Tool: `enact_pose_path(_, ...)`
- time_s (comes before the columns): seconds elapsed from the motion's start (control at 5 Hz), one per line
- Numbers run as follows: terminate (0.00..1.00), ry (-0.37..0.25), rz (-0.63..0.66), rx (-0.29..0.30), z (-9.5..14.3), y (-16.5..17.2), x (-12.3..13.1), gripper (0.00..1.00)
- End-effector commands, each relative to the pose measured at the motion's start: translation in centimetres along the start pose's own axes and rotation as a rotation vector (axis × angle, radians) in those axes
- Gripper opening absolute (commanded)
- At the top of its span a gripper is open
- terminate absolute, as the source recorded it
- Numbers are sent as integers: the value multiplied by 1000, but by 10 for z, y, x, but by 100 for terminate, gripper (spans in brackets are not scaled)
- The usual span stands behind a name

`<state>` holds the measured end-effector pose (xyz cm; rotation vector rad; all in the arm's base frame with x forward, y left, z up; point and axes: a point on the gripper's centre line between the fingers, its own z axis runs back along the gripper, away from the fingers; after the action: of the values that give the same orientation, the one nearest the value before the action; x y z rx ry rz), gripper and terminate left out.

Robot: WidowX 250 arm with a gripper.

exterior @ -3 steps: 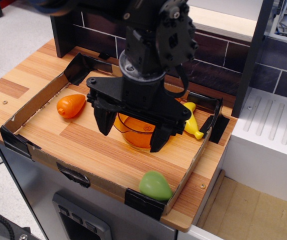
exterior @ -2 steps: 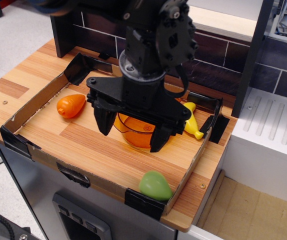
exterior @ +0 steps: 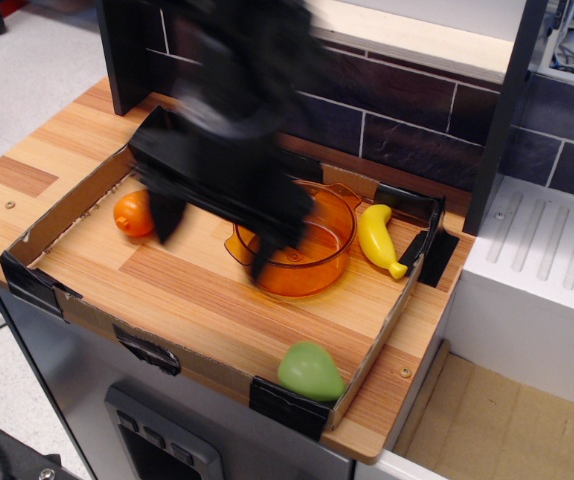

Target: Put carrot in pot

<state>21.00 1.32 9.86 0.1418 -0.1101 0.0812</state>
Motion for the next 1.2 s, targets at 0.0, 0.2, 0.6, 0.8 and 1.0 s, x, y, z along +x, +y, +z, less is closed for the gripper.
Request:
enact_pose_path(0.0,0,-106,14,-70,6,70,36,100)
enact_pose_path(0.2,0,-66,45,-62,-17,77,49,100)
enact_pose_path(0.6,0,-35,96,-9,-58,80,62,100)
enact_pose_path(0.8,0,-25,95,16,-71,80,63,100)
enact_pose_path(1.0,0,-25,100,35,-79,83,66,100)
